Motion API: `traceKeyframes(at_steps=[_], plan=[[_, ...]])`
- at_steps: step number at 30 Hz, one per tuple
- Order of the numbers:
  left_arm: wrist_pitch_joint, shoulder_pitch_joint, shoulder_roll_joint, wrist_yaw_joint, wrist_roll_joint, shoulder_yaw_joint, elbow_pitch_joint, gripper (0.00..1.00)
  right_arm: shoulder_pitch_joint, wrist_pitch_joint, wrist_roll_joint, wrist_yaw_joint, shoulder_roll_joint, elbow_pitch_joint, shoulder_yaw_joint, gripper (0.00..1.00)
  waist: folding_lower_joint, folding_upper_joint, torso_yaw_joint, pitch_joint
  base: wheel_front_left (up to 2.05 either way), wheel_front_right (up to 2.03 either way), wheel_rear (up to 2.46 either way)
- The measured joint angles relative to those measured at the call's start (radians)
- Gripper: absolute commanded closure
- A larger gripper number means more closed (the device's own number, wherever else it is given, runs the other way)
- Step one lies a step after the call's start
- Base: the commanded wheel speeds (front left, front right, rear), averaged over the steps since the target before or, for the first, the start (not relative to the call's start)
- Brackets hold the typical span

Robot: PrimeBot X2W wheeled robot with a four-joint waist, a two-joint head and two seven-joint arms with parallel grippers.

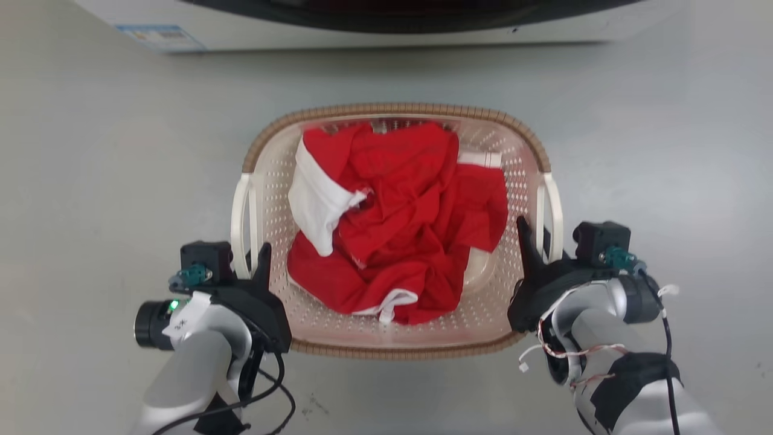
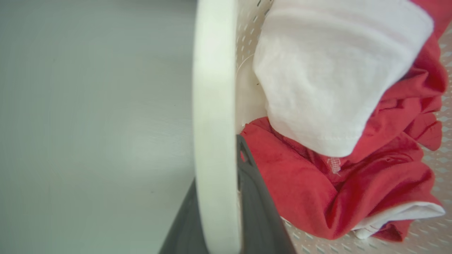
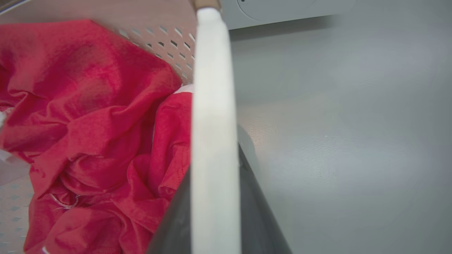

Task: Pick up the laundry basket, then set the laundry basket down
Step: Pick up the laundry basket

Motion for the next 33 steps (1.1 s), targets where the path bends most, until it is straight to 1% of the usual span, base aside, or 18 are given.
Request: traceKeyframes(at_steps=[6,12,16,18,33], plan=[[0.002,0.048,0.000,0.000,-0.018,-0.028,0.035,1.00,0.054,0.016,0.070,-0.006,0.002,0.010,0.052,1.00,0.0000,0.0000,-0.012,-0.084,0.00,0.00,0.00],[0.037,0.092,0.000,0.000,-0.038,-0.063,0.062,1.00,0.105,0.066,0.145,-0.009,0.002,0.022,0.107,1.00,-0.0001,-0.0001,-0.023,-0.171,0.00,0.00,0.00],[0.065,0.128,0.001,-0.004,-0.073,-0.086,0.069,1.00,0.137,0.107,0.186,-0.011,0.002,0.029,0.139,1.00,0.0001,-0.0001,-0.029,-0.230,0.00,0.00,0.00],[0.078,0.144,0.002,-0.008,-0.079,-0.100,0.072,1.00,0.153,0.125,0.212,-0.018,0.002,0.030,0.153,1.00,0.0000,-0.0001,-0.031,-0.260,0.00,0.00,0.00],[0.164,0.308,0.007,-0.008,-0.148,-0.176,0.090,1.00,0.291,0.236,0.333,-0.028,0.000,0.036,0.274,1.00,-0.0001,-0.0001,-0.049,-0.482,0.00,0.00,0.00]])
